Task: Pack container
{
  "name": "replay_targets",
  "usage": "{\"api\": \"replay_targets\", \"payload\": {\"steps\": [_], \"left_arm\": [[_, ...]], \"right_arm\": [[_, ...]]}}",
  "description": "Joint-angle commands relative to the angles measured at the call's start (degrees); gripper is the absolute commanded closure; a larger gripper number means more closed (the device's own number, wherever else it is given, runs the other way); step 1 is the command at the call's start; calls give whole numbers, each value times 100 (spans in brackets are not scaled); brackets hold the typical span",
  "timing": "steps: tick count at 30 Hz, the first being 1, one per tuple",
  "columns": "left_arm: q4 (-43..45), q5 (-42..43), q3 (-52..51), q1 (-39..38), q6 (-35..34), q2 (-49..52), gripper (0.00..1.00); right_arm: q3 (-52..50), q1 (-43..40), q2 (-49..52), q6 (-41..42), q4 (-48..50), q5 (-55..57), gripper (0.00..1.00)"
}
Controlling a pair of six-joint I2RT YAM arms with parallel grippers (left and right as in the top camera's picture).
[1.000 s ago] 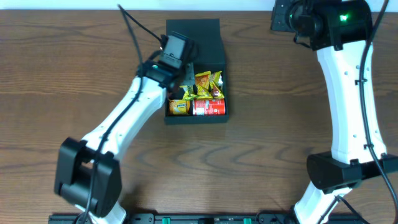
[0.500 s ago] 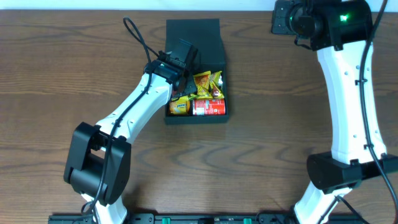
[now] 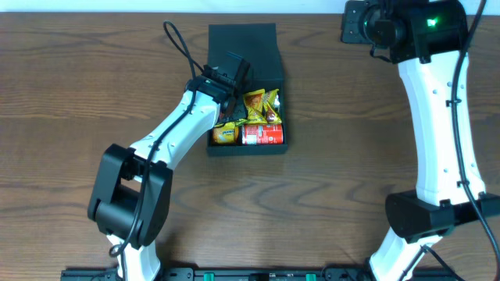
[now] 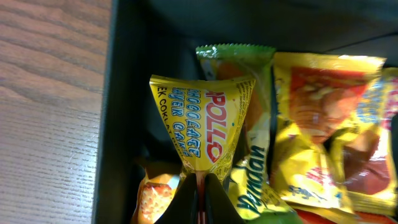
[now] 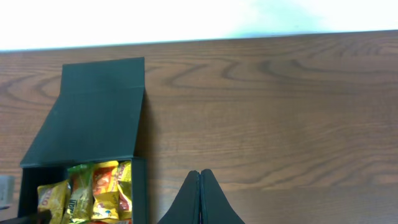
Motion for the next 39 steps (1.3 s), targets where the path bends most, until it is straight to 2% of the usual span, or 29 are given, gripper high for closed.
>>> {"api": "replay_targets", "payload": {"steps": [1,6,11,26,27,28,29,36,39], "left_arm": [[-11,-197,-50,31,116,140,94],[26,-643,-50,33,153,144,94],[28,-560,-50,57,332,173,94],[140,-155,-50,61,219,466,94],[138,-157,-50,68,221,466,90],[138,-162,-50,68,221,466,76],[142,-162,-50,68,223,466,69],[186,-157,-48,68,223,463,68],[195,-92,-9,68,223,463,71]], "right_arm": [[-13,-20,0,-81,-35,22,98],[-13,-17,0,-81,-39,22,98],[-13,-17,0,-81,-39,22,98],[-13,-17,0,-81,-39,22,98],[-13,-17,0,-81,-42,22,98],[-13,-17,0,-81,-42,22,98],[-13,-17,0,-81,-42,22,98],[-13,-17,0,-81,-42,22,98],[-13,-17,0,-81,-37,22,98]]}}
